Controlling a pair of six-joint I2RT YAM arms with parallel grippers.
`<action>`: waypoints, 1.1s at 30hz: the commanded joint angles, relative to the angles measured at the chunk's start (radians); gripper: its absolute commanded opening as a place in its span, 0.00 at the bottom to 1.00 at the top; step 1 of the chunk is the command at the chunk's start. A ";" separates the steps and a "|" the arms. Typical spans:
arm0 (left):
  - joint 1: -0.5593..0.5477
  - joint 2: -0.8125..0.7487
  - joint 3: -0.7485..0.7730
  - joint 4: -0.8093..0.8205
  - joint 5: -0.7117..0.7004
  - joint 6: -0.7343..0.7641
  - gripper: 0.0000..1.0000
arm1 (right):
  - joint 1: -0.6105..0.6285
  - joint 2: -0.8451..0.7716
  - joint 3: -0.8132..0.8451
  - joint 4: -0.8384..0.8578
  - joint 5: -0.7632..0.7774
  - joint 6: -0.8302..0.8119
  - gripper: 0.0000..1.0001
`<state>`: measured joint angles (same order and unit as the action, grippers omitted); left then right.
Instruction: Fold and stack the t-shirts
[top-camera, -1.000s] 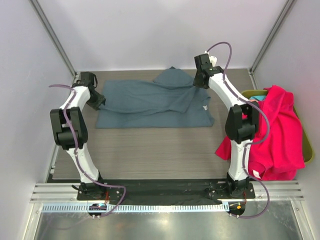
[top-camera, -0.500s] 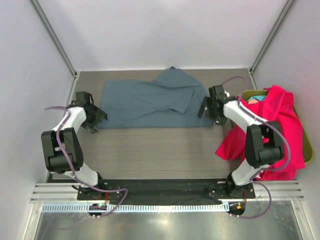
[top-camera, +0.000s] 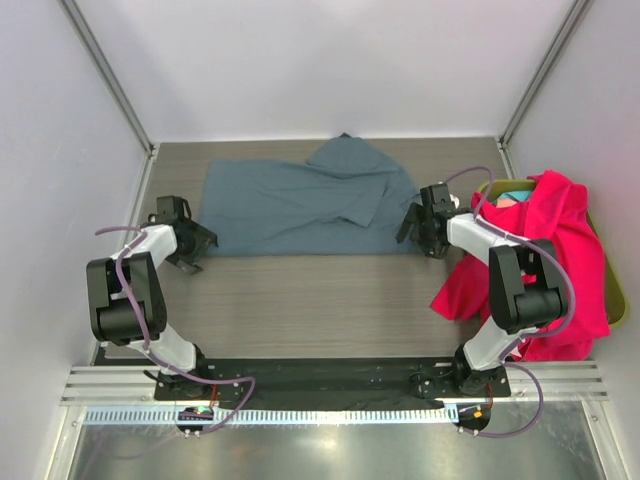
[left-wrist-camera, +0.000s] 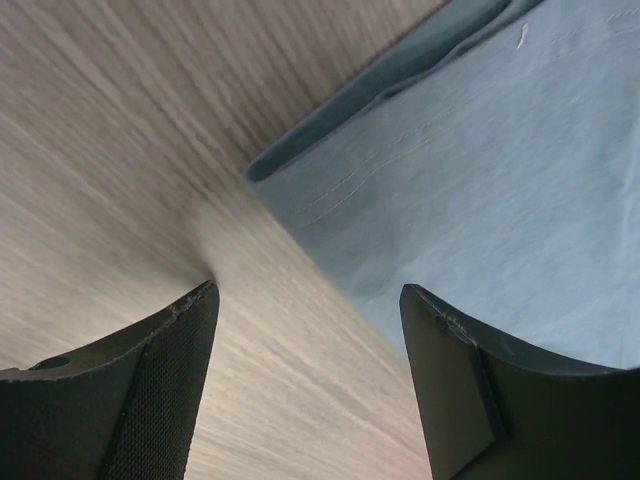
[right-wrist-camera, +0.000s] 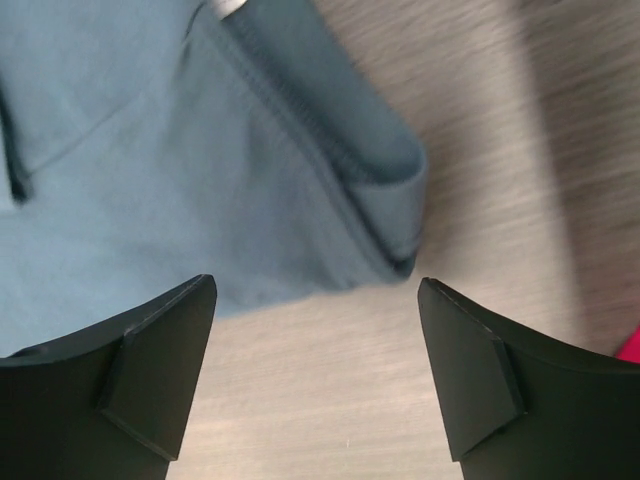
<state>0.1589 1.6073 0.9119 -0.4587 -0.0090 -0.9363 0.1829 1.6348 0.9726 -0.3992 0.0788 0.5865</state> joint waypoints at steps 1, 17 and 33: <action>0.007 0.048 -0.004 0.084 -0.028 -0.033 0.73 | -0.025 0.028 0.000 0.079 -0.013 0.010 0.85; 0.007 0.166 0.325 0.010 0.121 -0.047 0.00 | -0.030 0.114 0.315 -0.002 -0.027 -0.023 0.01; 0.079 -0.196 -0.152 -0.057 0.096 -0.015 0.00 | -0.030 -0.236 -0.159 -0.076 0.036 0.062 0.01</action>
<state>0.2100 1.4612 0.7933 -0.4885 0.0574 -0.9611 0.1570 1.4666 0.8581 -0.4355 0.0807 0.6144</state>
